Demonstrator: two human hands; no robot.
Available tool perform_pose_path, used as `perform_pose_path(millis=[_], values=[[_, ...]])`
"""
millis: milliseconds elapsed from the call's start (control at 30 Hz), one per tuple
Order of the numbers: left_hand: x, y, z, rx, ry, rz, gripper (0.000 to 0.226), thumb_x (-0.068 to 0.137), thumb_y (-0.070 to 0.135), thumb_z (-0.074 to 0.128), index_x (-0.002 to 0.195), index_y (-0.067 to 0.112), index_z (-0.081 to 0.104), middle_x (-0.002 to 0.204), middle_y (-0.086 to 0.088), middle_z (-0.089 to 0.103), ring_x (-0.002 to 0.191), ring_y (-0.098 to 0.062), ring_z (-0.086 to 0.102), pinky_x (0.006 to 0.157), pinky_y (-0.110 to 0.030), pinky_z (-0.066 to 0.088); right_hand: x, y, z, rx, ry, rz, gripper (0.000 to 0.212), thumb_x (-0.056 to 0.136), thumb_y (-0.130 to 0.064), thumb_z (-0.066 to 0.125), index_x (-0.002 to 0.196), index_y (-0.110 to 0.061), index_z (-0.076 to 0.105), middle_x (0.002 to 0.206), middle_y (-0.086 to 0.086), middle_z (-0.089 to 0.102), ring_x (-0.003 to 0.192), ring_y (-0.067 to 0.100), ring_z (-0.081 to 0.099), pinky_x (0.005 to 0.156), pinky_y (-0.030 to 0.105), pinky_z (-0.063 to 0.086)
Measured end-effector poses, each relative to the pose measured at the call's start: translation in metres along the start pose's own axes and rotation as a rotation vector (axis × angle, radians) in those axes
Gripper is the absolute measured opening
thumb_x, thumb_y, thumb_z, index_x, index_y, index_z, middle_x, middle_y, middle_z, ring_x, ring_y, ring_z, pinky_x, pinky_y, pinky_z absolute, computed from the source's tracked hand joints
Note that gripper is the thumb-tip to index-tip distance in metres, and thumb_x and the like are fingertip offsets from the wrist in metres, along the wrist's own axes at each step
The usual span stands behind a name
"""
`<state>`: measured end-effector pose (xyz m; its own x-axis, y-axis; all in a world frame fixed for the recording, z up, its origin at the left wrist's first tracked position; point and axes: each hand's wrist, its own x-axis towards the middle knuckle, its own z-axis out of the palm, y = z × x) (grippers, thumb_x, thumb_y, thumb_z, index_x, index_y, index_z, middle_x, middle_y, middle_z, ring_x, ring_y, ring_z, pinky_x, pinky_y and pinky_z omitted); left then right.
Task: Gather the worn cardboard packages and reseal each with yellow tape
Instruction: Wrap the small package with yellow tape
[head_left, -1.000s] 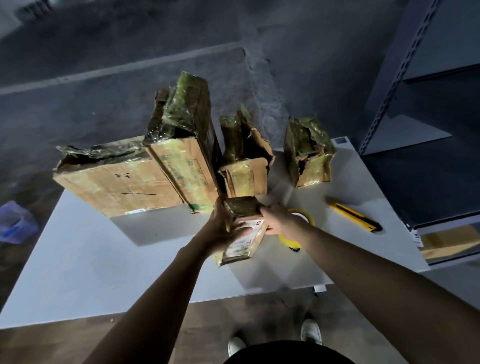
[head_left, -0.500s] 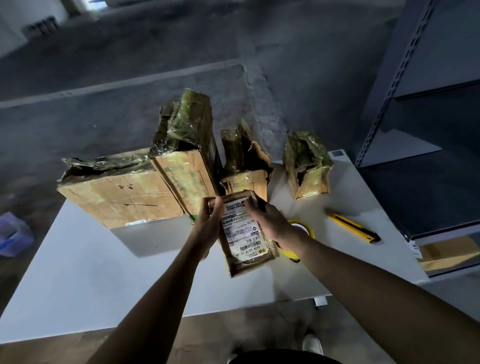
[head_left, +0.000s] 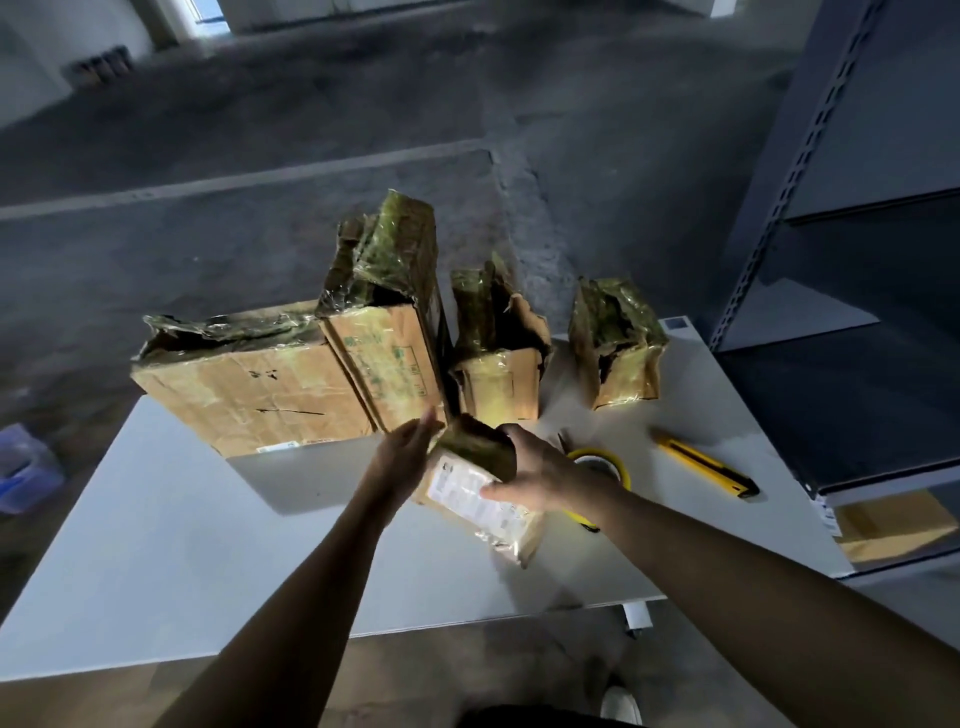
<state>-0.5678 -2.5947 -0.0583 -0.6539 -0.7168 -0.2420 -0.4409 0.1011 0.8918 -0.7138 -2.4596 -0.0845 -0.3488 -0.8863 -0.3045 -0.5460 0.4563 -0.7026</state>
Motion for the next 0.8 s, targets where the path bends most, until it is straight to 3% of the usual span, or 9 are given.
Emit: perform_pose_path(millis=[67,133,200,300,400,533,633,700,800], values=[[-0.004,0.0,0.007,0.057,-0.148,-0.007,0.045,0.097,0.056,0.045,0.105,0.014,0.062,0.097,-0.001,0.066,0.088,-0.014,0.061,0.068,-0.022,0.045,0.006,0.002,0.012,-0.341,0.053,-0.114,0.084,0.081,-0.048,0.071,0.146,-0.019,0.027,0.133,0.008,0.052,0.116,0.028,0.054,0.096,0.04,0.044],[-0.006,-0.008,0.014,0.061,-0.174,-0.07,0.05,0.088,0.058,0.063,0.117,0.019,0.051,0.109,0.007,0.063,0.098,-0.011,0.061,0.069,-0.021,0.045,0.011,0.002,0.023,-0.494,0.099,-0.206,0.088,0.083,-0.047,0.07,0.152,-0.019,0.022,0.141,0.008,0.048,0.123,0.03,0.05,0.104,0.044,0.037],[-0.008,-0.023,0.019,0.04,-0.113,-0.101,0.054,0.086,0.048,0.072,0.124,0.02,0.045,0.113,0.009,0.062,0.097,-0.007,0.062,0.068,-0.022,0.048,0.013,0.002,0.029,-0.567,0.114,-0.22,0.088,0.087,-0.045,0.068,0.156,-0.022,0.018,0.149,0.004,0.039,0.131,0.03,0.041,0.11,0.047,0.027],[-0.01,-0.046,0.024,0.032,0.002,-0.161,0.05,0.089,0.037,0.071,0.126,0.018,0.044,0.115,-0.001,0.063,0.087,-0.016,0.068,0.059,-0.024,0.053,0.01,0.008,0.038,-0.603,0.084,-0.173,0.085,0.092,-0.042,0.063,0.158,-0.027,0.013,0.157,0.002,0.026,0.143,0.03,0.023,0.119,0.052,0.009],[-0.009,-0.066,0.028,0.08,0.015,-0.219,0.048,0.091,0.03,0.07,0.128,0.012,0.045,0.118,-0.013,0.064,0.084,-0.021,0.069,0.06,-0.025,0.054,0.008,0.017,0.046,-0.518,0.034,-0.112,0.099,0.087,-0.058,0.063,0.159,-0.028,0.002,0.165,0.009,0.006,0.151,0.034,0.002,0.12,0.053,0.0],[-0.007,-0.077,0.034,0.106,0.019,-0.298,0.057,0.096,0.041,0.06,0.138,0.009,0.039,0.132,-0.019,0.058,0.108,-0.033,0.063,0.087,-0.038,0.054,0.012,0.028,0.05,-0.333,0.157,0.094,0.127,0.068,-0.094,0.038,0.158,-0.018,-0.008,0.163,0.02,0.003,0.149,0.042,0.009,0.121,0.054,0.015],[-0.004,-0.076,0.046,0.061,0.025,-0.422,0.093,0.086,0.069,0.055,0.144,0.0,0.033,0.139,-0.019,0.051,0.124,-0.036,0.052,0.093,-0.038,0.048,0.015,0.031,0.052,0.026,0.139,0.324,0.124,0.076,-0.078,0.059,0.157,-0.008,-0.005,0.157,0.019,0.028,0.141,0.039,0.035,0.111,0.042,0.04],[-0.002,-0.076,0.058,0.007,0.032,-0.457,0.111,0.072,0.081,0.058,0.145,0.001,0.032,0.14,-0.017,0.052,0.125,-0.033,0.053,0.098,-0.042,0.05,0.018,0.03,0.057,0.176,0.181,0.4,0.12,0.07,-0.074,0.071,0.153,-0.005,0.016,0.144,0.013,0.047,0.13,0.031,0.049,0.101,0.033,0.047],[0.003,-0.081,0.069,-0.002,0.156,-0.495,0.106,0.067,0.08,0.066,0.137,0.004,0.043,0.125,-0.013,0.062,0.113,-0.03,0.06,0.092,-0.042,0.055,0.022,0.028,0.069,0.185,0.3,0.473,0.101,0.068,-0.07,0.074,0.139,-0.008,0.039,0.13,0.007,0.058,0.12,0.027,0.057,0.092,0.029,0.049]])
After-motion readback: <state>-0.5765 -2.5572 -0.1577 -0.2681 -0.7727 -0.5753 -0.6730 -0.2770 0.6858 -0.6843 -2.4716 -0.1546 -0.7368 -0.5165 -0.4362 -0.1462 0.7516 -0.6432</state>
